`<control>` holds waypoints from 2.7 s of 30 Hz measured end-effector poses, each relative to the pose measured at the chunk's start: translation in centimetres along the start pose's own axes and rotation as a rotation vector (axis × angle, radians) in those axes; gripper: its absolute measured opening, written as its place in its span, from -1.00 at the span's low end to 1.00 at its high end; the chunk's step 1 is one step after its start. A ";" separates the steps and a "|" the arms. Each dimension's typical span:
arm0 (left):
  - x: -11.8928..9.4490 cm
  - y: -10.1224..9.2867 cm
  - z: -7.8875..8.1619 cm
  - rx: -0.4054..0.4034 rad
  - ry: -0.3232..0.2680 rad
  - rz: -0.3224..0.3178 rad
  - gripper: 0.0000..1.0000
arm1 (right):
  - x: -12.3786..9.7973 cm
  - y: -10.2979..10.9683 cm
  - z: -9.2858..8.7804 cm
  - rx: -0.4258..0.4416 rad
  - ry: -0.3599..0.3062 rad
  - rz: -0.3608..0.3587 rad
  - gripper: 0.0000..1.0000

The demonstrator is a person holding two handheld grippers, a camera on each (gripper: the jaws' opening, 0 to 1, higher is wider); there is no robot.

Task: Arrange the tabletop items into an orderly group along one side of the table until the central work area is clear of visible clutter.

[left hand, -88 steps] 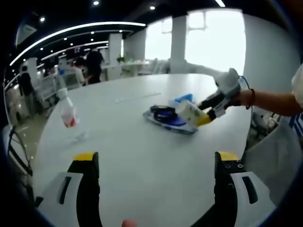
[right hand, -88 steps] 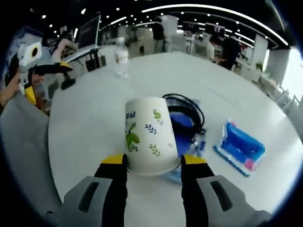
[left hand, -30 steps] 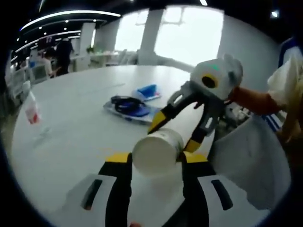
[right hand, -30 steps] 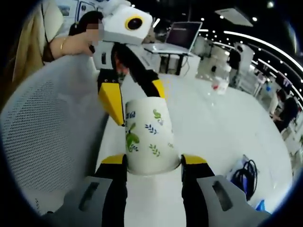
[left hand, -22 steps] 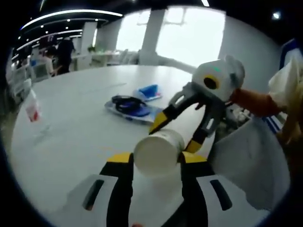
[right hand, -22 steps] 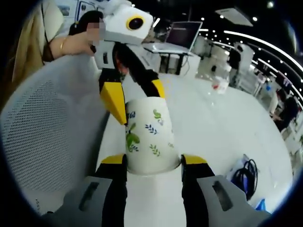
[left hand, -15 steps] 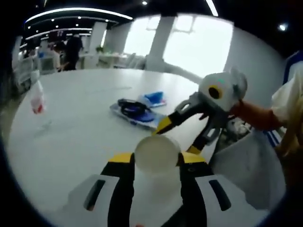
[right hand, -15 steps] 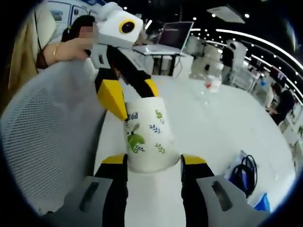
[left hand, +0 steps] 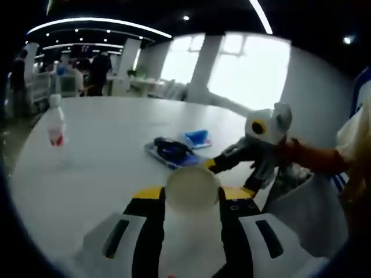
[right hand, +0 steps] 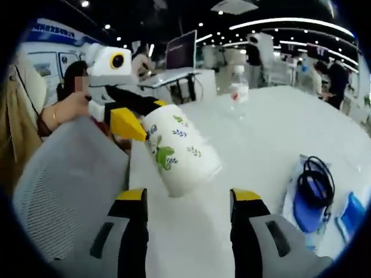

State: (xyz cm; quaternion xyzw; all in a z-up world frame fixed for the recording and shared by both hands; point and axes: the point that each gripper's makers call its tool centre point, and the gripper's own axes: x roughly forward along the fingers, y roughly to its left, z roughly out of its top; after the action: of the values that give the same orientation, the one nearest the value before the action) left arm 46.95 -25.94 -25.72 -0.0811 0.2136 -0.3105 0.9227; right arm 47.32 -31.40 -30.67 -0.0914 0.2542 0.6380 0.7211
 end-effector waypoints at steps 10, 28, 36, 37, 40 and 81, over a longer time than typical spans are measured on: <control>-0.6 1.0 1.6 0.012 -0.079 0.054 -0.31 | -0.8 0.5 2.8 0.158 -0.171 0.075 -0.02; -1.0 1.5 2.5 0.013 -0.126 0.072 -0.32 | -0.7 0.3 5.0 0.214 -0.277 0.074 -0.69; -0.7 1.3 1.7 0.014 -0.082 0.064 -0.30 | -1.4 0.2 5.2 0.187 -0.298 0.060 -0.77; -0.6 1.3 1.5 0.025 -0.070 0.067 -0.30 | -1.5 0.2 5.3 0.188 -0.304 0.064 -0.80; -0.6 1.5 1.4 0.038 -0.058 0.078 -0.28 | -1.7 0.5 5.5 0.166 -0.310 0.071 -0.84; 0.9 0.1 -0.7 0.344 0.107 0.072 0.50 | -1.3 3.1 2.4 -0.134 0.056 0.044 -0.98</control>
State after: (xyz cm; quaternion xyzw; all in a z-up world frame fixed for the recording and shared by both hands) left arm 47.30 -26.39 -26.72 0.1021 0.2089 -0.3130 0.9209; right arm 44.90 -30.87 -27.39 -0.1516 0.2330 0.6663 0.6919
